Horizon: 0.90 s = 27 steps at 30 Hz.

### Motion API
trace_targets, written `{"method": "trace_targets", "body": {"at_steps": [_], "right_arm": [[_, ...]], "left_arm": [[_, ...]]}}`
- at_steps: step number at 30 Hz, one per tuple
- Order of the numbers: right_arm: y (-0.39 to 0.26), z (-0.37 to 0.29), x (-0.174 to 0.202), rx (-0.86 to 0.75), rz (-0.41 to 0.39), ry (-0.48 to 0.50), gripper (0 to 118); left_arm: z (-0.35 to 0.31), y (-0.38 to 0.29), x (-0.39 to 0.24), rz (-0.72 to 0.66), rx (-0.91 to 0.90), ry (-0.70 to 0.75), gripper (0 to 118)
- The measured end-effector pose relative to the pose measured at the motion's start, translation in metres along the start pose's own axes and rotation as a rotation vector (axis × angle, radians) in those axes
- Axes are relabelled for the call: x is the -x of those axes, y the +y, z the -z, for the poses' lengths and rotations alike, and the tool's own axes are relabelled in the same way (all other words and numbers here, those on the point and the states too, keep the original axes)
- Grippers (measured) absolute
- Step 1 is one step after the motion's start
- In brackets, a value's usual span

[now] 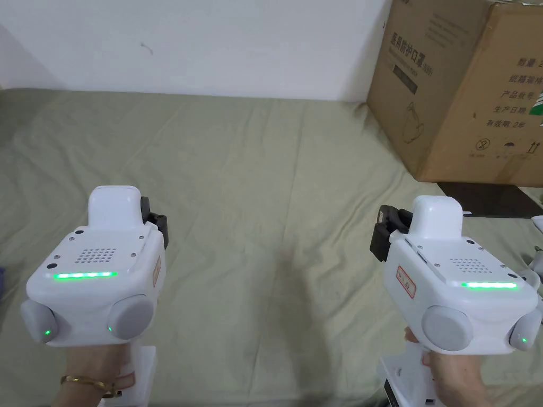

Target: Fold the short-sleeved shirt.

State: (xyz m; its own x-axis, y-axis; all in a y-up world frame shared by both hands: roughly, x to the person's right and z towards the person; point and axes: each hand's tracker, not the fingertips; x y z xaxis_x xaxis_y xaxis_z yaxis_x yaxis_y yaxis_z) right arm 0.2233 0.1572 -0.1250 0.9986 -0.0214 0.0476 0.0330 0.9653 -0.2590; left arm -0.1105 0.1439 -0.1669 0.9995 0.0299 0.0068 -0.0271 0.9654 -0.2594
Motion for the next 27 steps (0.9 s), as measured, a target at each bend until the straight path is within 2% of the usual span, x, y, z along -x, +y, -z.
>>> {"method": "trace_targets", "body": {"at_steps": [3,4,5,6,7,8,9,10,11,12,13,14,18,19,27], "right_arm": [[0.003,-0.003,0.002,-0.006,-0.008,0.013,0],[0.004,-0.004,0.003,-0.009,-0.010,0.017,0],[0.005,-0.005,0.003,-0.011,-0.011,0.020,0],[0.006,-0.005,0.004,-0.011,-0.013,0.021,0],[0.007,-0.006,0.005,-0.011,-0.016,0.018,1],[0.008,-0.007,0.005,-0.017,-0.019,0.007,9],[0.010,-0.008,0.005,-0.040,-0.027,0.005,14],[0.011,-0.008,0.004,-0.032,-0.016,0.006,20],[0.013,-0.007,0.002,-0.027,-0.007,0.009,36],[0.014,-0.006,0.000,-0.013,0.009,0.015,71],[0.015,-0.004,-0.001,0.000,0.028,0.015,114],[0.013,-0.008,-0.002,-0.044,0.054,0.010,116],[0.040,0.008,0.002,-0.027,0.044,-0.008,118],[0.024,-0.002,-0.002,-0.030,0.041,-0.017,118],[0.018,-0.003,-0.004,-0.019,0.038,-0.025,118]], "left_arm": [[-0.004,0.002,0.000,-0.008,-0.014,0.005,0],[-0.005,0.002,0.000,-0.013,-0.018,0.002,6],[-0.006,0.004,-0.001,-0.014,-0.024,0.002,20],[-0.007,0.005,-0.001,-0.015,-0.029,0.005,43],[-0.007,0.007,-0.001,-0.006,-0.022,0.002,84],[-0.007,0.008,-0.001,-0.005,-0.013,-0.005,102],[-0.005,0.009,-0.001,-0.007,-0.009,-0.009,102],[-0.004,0.008,-0.002,-0.011,0.002,-0.013,108],[-0.007,0.007,-0.001,-0.019,-0.038,0.007,115],[-0.010,0.007,-0.002,-0.019,-0.068,0.015,118],[-0.010,0.007,-0.002,-0.018,-0.072,0.020,118],[-0.010,0.008,-0.002,-0.019,-0.064,0.015,118],[-0.011,0.009,-0.002,-0.020,-0.063,0.008,118],[-0.011,0.009,-0.003,-0.016,-0.064,0.016,118],[-0.011,0.008,-0.004,-0.013,-0.062,0.021,118]]}}
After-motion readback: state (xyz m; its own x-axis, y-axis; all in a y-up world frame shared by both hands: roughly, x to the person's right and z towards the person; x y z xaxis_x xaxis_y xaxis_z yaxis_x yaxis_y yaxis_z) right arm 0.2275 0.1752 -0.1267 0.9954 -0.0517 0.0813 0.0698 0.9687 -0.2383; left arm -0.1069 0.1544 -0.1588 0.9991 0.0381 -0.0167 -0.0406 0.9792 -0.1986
